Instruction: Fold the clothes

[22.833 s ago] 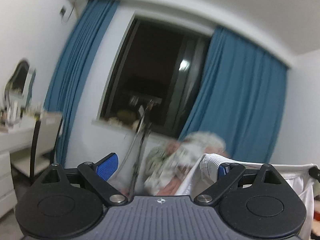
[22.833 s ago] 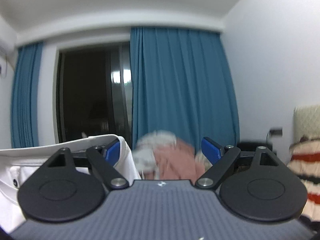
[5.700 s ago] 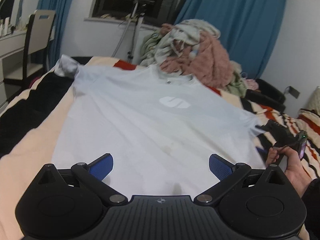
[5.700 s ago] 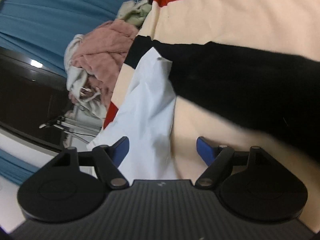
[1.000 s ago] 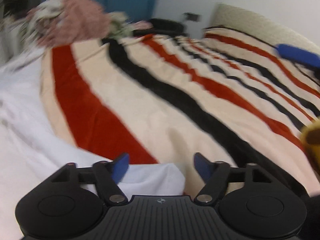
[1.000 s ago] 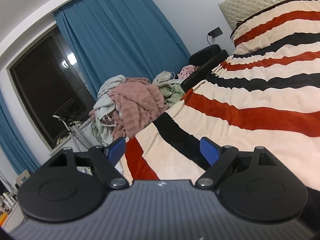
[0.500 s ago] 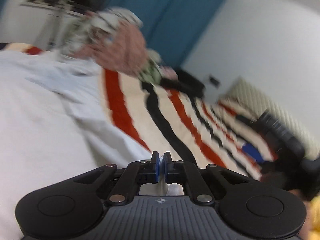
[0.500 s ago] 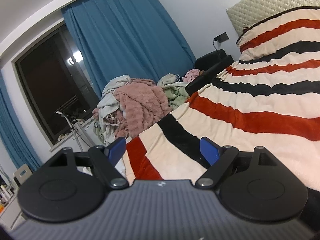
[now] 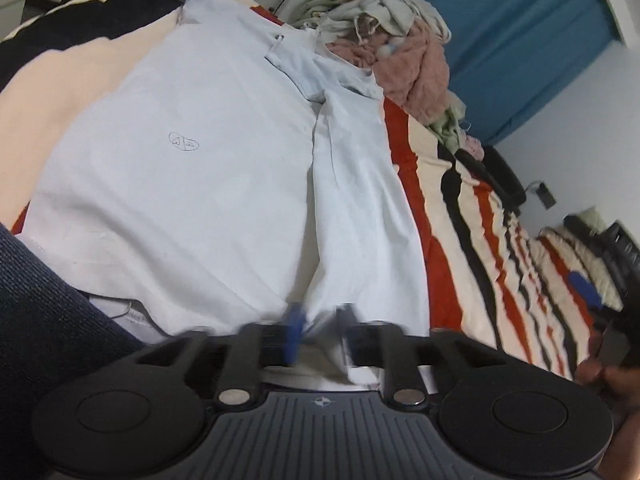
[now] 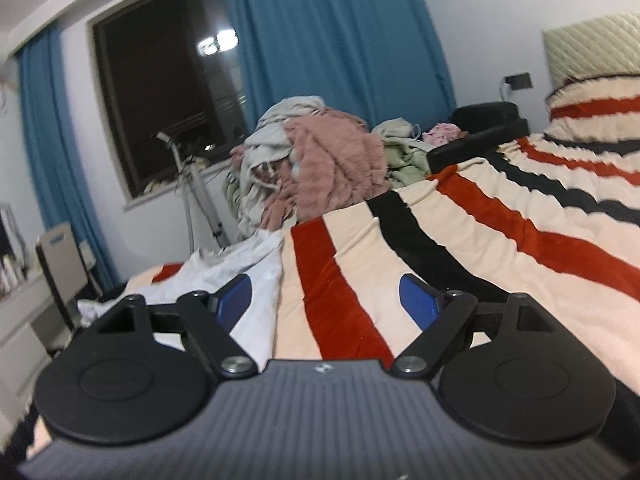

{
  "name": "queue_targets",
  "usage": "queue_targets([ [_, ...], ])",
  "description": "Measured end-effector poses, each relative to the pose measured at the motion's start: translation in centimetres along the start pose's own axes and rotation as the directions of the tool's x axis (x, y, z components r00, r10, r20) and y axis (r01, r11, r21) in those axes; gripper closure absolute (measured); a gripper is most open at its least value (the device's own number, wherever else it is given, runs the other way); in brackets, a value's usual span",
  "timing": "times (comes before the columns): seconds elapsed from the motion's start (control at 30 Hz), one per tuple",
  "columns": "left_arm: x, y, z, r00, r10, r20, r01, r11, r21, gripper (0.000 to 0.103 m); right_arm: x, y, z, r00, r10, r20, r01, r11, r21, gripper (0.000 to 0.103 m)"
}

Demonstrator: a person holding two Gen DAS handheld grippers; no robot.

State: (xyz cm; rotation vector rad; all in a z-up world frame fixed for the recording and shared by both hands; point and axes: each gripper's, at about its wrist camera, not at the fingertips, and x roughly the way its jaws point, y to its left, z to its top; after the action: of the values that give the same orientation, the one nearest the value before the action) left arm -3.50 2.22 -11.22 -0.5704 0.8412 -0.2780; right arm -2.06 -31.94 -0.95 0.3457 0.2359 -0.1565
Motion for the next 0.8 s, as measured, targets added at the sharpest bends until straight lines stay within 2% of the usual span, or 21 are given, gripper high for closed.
queue_targets([
  [0.1,0.9,0.1,0.6,1.0,-0.026,-0.005,0.026,1.0,0.001,0.04,0.1,1.1,-0.3,1.0,0.015,-0.02,-0.016,0.999,-0.045,0.02],
  [0.17,2.4,-0.1,0.6,0.999,0.0,-0.04,0.001,1.0,0.025,0.041,0.1,1.8,-0.6,0.999,0.025,-0.034,-0.028,0.997,-0.074,0.02],
  [0.23,4.0,-0.4,0.5,0.997,0.027,-0.073,-0.024,0.998,0.05,0.052,0.3,2.3,-0.8,0.998,0.038,-0.052,-0.043,0.996,-0.082,0.02],
  [0.3,4.8,-0.7,0.4,0.992,0.054,-0.112,-0.045,0.996,0.082,0.083,0.5,2.6,-1.1,0.996,0.051,-0.071,-0.057,0.995,-0.084,0.02],
  [0.33,4.7,-0.8,0.3,0.992,0.066,-0.108,-0.056,0.994,0.096,0.089,0.6,2.8,-1.3,0.995,0.054,-0.081,-0.061,0.995,-0.084,0.02],
  [0.4,4.6,-1.0,0.1,0.991,0.089,-0.099,-0.076,0.989,0.125,0.096,0.7,3.1,-1.5,0.993,0.067,-0.097,-0.075,0.993,-0.088,0.02],
  [0.53,3.5,-1.4,-0.5,0.991,0.106,-0.088,-0.089,0.98,0.179,0.096,0.6,3.7,-2.0,0.984,0.121,-0.129,-0.133,0.987,-0.091,0.021],
  [0.63,1.8,-2.4,-0.6,0.99,0.126,-0.069,-0.105,0.962,0.253,0.085,-0.2,4.2,-2.0,0.98,0.146,-0.137,-0.16,0.982,-0.098,0.021],
  [0.7,0.1,-3.4,-0.4,0.99,0.133,-0.042,-0.115,0.95,0.291,0.045,-1.0,4.5,-1.9,0.979,0.157,-0.134,-0.171,0.98,-0.103,0.021],
  [0.77,-2.0,-4.4,-0.3,0.991,0.13,-0.007,-0.121,0.941,0.316,0.024,-1.8,4.8,-1.8,0.977,0.167,-0.131,-0.182,0.977,-0.109,0.021],
  [0.8,-3.3,-5.1,-0.3,0.991,0.131,0.025,-0.132,0.929,0.345,0.019,-2.2,5.0,-1.8,0.976,0.173,-0.13,-0.187,0.976,-0.112,0.021],
])
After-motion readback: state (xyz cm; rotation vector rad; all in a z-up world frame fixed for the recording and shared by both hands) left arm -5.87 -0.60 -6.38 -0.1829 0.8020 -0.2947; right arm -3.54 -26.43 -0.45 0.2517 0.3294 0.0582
